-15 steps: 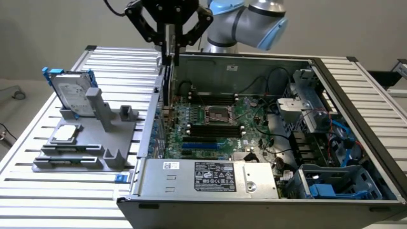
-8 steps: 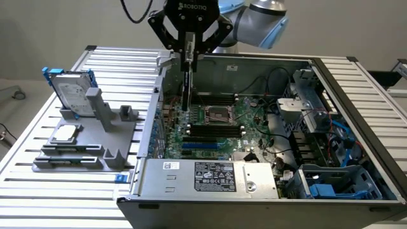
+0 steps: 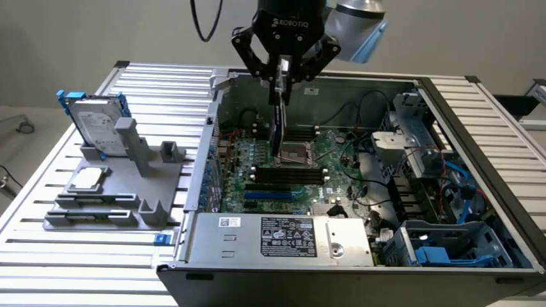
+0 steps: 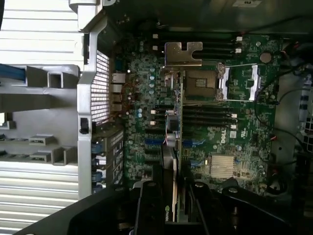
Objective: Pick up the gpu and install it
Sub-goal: 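Pick up the gpu and move the gpu toward the slot, then insert the gpu into the slot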
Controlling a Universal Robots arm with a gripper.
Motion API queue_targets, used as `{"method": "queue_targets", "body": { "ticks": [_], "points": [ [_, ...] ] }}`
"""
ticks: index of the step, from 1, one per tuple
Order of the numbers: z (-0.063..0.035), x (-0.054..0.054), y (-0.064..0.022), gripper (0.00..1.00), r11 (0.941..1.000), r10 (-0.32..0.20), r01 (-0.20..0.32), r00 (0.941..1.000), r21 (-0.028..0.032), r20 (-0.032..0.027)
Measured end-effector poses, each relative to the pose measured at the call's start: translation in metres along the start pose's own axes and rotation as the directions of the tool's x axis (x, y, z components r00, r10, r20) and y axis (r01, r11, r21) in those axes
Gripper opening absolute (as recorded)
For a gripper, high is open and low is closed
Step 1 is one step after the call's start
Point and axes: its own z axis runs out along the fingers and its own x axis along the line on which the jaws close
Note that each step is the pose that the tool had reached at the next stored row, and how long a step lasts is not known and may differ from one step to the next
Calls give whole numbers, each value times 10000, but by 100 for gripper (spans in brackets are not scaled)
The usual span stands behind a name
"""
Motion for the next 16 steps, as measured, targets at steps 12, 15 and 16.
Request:
{"method": "queue_targets", "body": {
  "ticks": [12, 15, 16],
  "points": [
    [140, -250, -4, 26, 10000, -19, 19, 10000, 58, 1],
    [139, -250, -4, 26, 10000, -19, 19, 10000, 59, 1],
    [139, -250, -4, 26, 10000, -19, 19, 10000, 59, 1]
  ]
}}
